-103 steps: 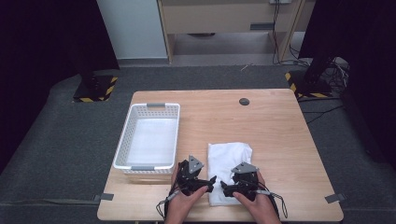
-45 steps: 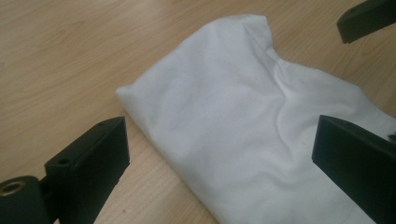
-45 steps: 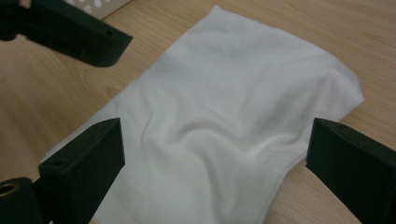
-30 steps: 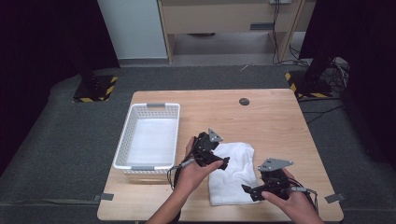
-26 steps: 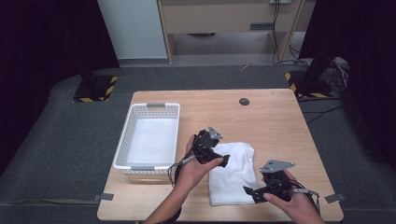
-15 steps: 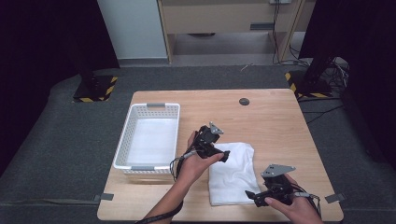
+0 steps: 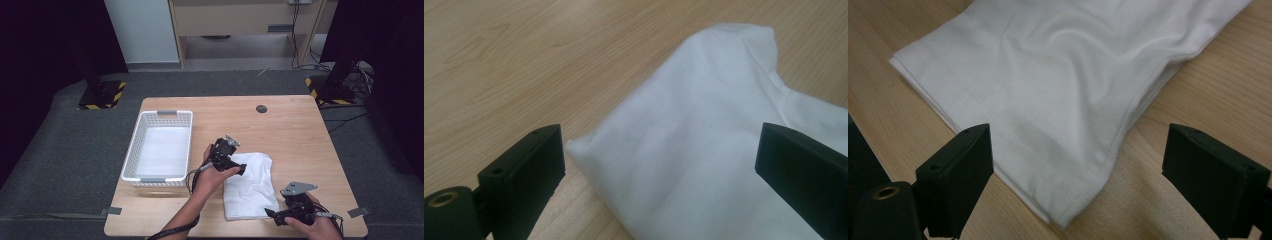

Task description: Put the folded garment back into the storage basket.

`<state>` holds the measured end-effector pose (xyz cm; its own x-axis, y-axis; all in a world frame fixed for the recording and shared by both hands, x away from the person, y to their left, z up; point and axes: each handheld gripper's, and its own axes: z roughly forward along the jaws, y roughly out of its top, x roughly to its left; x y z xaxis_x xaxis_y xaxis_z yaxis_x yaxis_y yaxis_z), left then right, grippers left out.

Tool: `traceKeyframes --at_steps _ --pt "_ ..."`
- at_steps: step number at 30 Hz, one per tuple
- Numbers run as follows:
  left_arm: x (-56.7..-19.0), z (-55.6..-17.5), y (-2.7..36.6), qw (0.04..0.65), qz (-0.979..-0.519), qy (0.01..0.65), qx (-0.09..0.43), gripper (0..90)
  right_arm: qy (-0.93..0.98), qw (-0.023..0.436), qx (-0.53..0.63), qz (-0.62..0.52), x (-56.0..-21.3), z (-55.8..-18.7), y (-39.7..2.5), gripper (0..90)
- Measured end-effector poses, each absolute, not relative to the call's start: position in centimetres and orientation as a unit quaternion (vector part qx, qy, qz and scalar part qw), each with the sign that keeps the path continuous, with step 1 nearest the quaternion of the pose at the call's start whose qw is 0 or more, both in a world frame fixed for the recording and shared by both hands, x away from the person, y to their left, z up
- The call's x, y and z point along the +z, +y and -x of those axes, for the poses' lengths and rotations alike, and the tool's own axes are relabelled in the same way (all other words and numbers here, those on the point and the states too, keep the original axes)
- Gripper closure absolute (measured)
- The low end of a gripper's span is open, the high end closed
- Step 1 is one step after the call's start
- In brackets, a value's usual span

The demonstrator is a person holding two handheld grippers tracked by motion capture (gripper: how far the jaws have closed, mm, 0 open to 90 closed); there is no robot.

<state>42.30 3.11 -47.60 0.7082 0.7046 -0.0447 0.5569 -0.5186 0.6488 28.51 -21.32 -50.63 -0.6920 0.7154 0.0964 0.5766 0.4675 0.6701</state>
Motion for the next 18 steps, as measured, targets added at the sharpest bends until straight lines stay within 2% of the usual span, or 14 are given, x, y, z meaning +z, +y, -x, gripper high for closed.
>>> traceKeyframes --at_steps 18 --pt "-49.7 -43.5 3.9 0.325 -0.855 0.388 0.114 10.5 0.853 0.103 0.354 -0.37 -50.9 -27.6 -21.0 24.2"
